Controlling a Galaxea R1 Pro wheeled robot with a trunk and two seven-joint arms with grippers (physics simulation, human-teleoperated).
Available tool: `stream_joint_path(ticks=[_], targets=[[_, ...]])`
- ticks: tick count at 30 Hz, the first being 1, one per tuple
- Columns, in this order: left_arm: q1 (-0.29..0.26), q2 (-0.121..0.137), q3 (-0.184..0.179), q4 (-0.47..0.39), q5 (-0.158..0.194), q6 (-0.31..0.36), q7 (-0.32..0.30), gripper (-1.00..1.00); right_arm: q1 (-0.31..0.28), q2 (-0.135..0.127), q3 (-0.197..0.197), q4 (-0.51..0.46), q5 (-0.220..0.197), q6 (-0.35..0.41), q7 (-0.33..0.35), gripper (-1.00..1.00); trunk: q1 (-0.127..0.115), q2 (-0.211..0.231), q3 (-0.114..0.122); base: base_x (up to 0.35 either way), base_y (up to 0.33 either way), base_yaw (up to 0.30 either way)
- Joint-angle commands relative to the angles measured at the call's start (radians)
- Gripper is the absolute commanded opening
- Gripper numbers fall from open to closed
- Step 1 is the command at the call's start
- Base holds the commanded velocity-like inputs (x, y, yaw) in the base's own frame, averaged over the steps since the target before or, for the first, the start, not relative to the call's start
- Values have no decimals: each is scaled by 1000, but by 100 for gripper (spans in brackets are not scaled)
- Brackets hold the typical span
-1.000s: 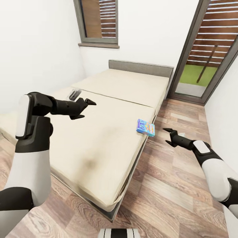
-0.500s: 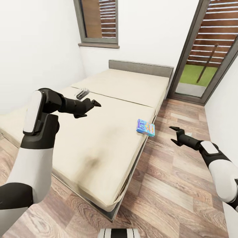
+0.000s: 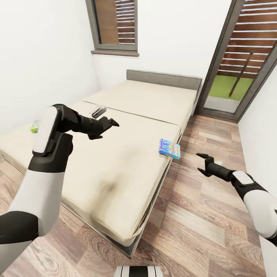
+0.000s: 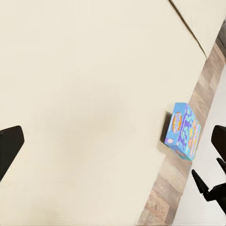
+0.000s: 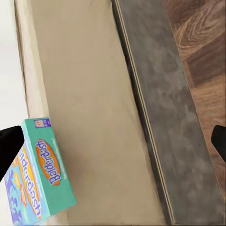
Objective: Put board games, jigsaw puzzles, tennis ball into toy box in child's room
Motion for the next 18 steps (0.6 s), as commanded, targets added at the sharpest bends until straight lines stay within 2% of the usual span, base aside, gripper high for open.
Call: stream_joint_path(ticks=[1, 2, 5, 7, 15, 18], targets=[[-10, 1, -21, 5, 9, 7, 10, 100, -2, 0, -7, 15, 3, 5, -3, 100, 0, 0, -1, 0, 0, 0], [-10, 1, -21, 5, 9, 7, 10, 100, -2, 0, -7, 15, 3, 5, -3, 100, 0, 0, -1, 0, 0, 0], [-37, 4, -75, 19, 14, 7, 11, 100, -4, -1, -7, 43, 2, 5, -23, 100, 0, 0, -1, 0, 0, 0], [-48, 3, -89, 23, 19, 4, 11, 100, -5, -2, -7, 52, 2, 5, -29, 100, 0, 0, -1, 0, 0, 0], [-61, 0, -90, 22, 15, -43, 15, 100, -7, -3, -5, 57, 1, 7, -7, 100, 0, 0, -1, 0, 0, 0], [-64, -2, -93, 21, 14, -70, 17, 100, -7, -4, -4, 50, 2, 8, 35, 100, 0, 0, -1, 0, 0, 0]])
